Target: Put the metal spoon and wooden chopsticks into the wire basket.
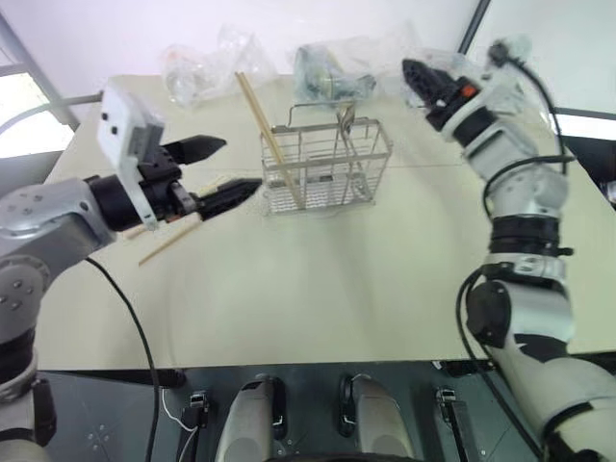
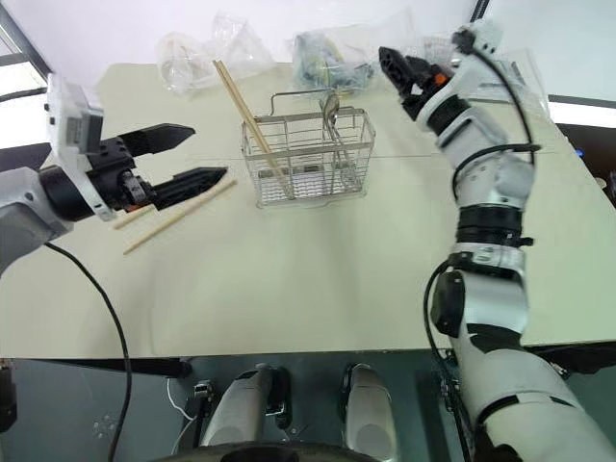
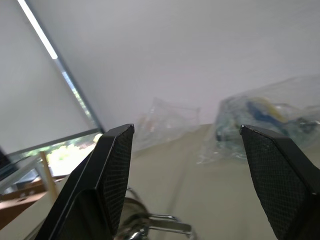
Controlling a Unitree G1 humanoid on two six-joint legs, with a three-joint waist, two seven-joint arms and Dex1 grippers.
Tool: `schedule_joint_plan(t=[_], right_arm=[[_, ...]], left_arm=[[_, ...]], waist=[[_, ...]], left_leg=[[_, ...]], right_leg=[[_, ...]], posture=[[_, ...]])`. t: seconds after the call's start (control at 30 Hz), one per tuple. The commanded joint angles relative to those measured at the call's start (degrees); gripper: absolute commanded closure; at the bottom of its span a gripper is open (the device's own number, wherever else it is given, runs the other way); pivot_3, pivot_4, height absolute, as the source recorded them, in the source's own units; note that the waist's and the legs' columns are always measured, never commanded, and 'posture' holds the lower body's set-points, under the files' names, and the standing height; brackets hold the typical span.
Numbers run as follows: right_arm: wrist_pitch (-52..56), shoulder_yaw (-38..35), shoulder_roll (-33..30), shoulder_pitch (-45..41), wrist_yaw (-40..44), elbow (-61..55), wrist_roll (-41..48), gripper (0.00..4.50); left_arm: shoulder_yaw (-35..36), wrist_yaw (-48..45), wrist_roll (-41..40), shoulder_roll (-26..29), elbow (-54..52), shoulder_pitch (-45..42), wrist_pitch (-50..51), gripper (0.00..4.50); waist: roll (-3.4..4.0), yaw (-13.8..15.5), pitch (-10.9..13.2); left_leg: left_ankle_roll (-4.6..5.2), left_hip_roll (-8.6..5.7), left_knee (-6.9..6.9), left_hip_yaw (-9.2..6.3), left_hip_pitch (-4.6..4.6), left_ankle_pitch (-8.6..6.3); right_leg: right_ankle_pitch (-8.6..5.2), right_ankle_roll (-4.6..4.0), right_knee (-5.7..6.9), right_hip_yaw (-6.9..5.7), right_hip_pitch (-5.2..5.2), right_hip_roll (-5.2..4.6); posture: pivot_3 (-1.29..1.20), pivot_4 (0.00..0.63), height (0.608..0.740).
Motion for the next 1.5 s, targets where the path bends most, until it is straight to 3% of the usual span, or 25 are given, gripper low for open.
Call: schedule_joint_plan(t=[0.03, 0.17, 0.33, 0.67, 0.97, 1.07, 1.3, 1.43, 1.5], right_arm=[[7.2, 1.6, -6.0, 0.8, 11.6, -9.9, 5.9, 1.06], [14.7, 4.5, -13.1, 7.7, 22.5, -20.6, 11.0, 1.06], [18.4, 6.3, -18.3, 15.1, 29.9, -29.3, 14.6, 1.06], [19.8, 2.5, -19.5, 21.3, 25.4, -36.7, 17.7, 1.06], [22.6, -2.6, -22.2, 28.1, 20.8, -44.4, 22.6, 1.06], [22.2, -3.4, -22.7, 31.3, 20.0, -46.6, 23.2, 1.02], [21.5, -4.0, -23.8, 33.0, 19.4, -47.1, 24.2, 1.02], [20.7, -3.3, -24.2, 33.2, 19.2, -46.7, 24.0, 1.02], [20.7, -3.0, -24.1, 33.0, 19.1, -46.4, 24.1, 1.02]], left_arm=[[-0.1, -7.3, 8.5, 4.3, 9.3, 0.3, -5.0, 0.00], [-7.1, -16.5, 18.3, 6.2, 22.0, -2.1, -11.5, 0.00], [-16.3, -25.3, 28.6, 2.2, 36.2, -10.1, -19.1, 0.00], [-28.1, -32.4, 47.9, -13.9, 75.0, -31.2, -35.5, 0.00], [-30.4, -32.3, 58.3, -20.3, 91.1, -36.0, -44.4, 0.00], [-29.8, -32.2, 59.7, -21.2, 93.1, -36.8, -45.2, 0.90], [-28.0, -32.1, 60.4, -21.9, 94.6, -38.2, -45.4, 4.48], [-24.8, -30.0, 58.9, -21.8, 94.2, -38.5, -46.3, 4.48], [-20.9, -24.5, 56.6, -21.8, 93.7, -39.4, -47.5, 4.48]], waist=[[-0.01, 0.0, 0.0], [-0.04, 0.3, 0.0], [-0.07, 0.6, 0.0], [-0.20, 1.6, 0.0], [-0.31, 1.6, -0.1], [-0.36, 1.6, -0.1], [-0.35, 1.5, -0.2], [-0.36, 1.5, -0.1], [-0.37, 1.5, -0.1]], left_leg=[[0.00, 0.00, -0.10, 0.05, -0.01, 0.00], [0.02, 0.01, -0.38, 0.09, 0.04, -0.01], [0.12, 0.00, -0.38, 0.16, 0.00, -0.04], [0.07, -0.03, -0.29, 0.46, -0.04, 0.02], [0.23, 0.02, -0.23, 0.26, -0.03, -0.08], [0.32, 0.01, -0.13, 0.20, -0.03, -0.14], [0.46, 0.04, 0.22, 0.11, -0.06, -0.23], [0.50, 0.04, 0.24, 0.11, -0.12, -0.25], [0.50, 0.04, 0.27, 0.11, -0.16, -0.25]], right_leg=[[0.00, 0.00, 0.00, 0.06, -0.09, 0.00], [-0.03, -0.05, -0.05, 0.07, -0.17, 0.00], [-0.02, -0.07, -0.02, 0.11, -0.27, -0.06], [0.00, -0.09, 0.02, 0.12, -0.33, -0.03], [0.02, -0.09, 0.07, 0.11, -0.35, -0.18], [0.02, -0.09, 0.08, 0.07, -0.28, -0.23], [0.02, -0.09, 0.20, 0.06, -0.22, -0.23], [0.02, -0.09, 0.21, 0.06, -0.26, -0.24], [0.02, -0.08, 0.23, 0.06, -0.29, -0.24]], posture=[[0.00, 0.150, 0.704], [0.00, 0.150, 0.704], [0.00, 0.150, 0.704], [0.00, 0.150, 0.704], [0.00, 0.150, 0.704], [0.00, 0.150, 0.704], [0.00, 0.150, 0.704], [0.00, 0.150, 0.704], [0.00, 0.150, 0.704]])
